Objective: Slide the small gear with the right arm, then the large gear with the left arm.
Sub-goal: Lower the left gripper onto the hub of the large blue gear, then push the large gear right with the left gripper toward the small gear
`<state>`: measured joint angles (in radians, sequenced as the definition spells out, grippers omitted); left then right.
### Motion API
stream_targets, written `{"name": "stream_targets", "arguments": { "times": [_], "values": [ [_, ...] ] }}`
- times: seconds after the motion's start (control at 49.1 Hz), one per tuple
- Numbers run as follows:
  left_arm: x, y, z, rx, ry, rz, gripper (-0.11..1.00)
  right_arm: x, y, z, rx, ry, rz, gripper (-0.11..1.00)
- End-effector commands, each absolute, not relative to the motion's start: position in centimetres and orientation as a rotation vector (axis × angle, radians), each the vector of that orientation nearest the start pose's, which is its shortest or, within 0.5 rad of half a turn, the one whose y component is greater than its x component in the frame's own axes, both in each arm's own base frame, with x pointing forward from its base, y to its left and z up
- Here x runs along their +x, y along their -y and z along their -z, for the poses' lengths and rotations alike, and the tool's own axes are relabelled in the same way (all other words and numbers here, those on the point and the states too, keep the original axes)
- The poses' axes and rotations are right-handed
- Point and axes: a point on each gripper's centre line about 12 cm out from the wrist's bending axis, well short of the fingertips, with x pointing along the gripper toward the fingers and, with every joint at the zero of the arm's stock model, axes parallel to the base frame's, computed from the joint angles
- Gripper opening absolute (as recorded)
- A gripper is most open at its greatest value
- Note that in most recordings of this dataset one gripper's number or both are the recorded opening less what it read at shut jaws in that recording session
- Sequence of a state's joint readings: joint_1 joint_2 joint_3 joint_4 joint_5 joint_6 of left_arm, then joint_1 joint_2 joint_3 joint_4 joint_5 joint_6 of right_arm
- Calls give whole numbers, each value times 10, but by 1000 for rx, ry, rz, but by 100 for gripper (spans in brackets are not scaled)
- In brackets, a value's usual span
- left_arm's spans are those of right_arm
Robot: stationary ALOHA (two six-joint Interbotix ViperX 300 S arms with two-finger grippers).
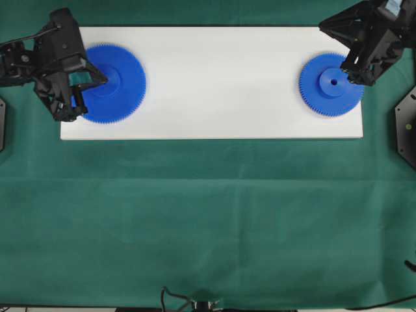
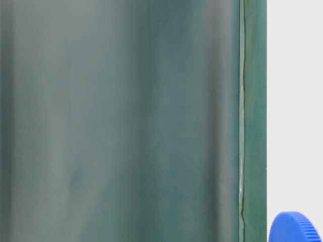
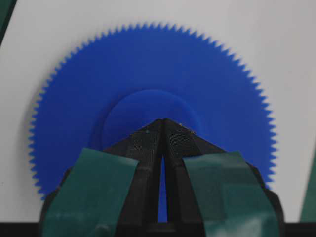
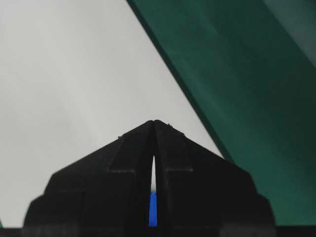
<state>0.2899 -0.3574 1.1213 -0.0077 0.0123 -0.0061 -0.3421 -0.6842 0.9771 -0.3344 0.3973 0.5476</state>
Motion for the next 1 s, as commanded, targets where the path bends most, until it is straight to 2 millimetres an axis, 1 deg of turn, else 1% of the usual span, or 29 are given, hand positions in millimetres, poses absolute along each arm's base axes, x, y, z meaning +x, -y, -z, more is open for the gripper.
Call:
{"name": "stream_targets", "arguments": {
  "times": [0.0, 0.122, 0.346, 0.672, 0.815, 0.978],
  "values": [
    [242, -79, -138, -138, -753, -309, 0, 219, 94, -242, 294, -602, 527, 52],
    [237, -84, -135, -148, -750, -332, 0, 218, 93, -240, 296, -604, 528, 52],
    [233, -83, -127, -154, -770, -333, 0, 218, 93, -239, 295, -608, 526, 52],
    [240, -81, -122, -152, -759, -319, 0, 218, 93, -239, 296, -609, 527, 52],
    [237, -78, -114, -174, -794, -321, 0, 218, 93, -239, 296, -609, 527, 52],
    [234, -75, -112, -202, -821, -326, 0, 218, 93, -239, 296, -609, 528, 52]
  ]
}}
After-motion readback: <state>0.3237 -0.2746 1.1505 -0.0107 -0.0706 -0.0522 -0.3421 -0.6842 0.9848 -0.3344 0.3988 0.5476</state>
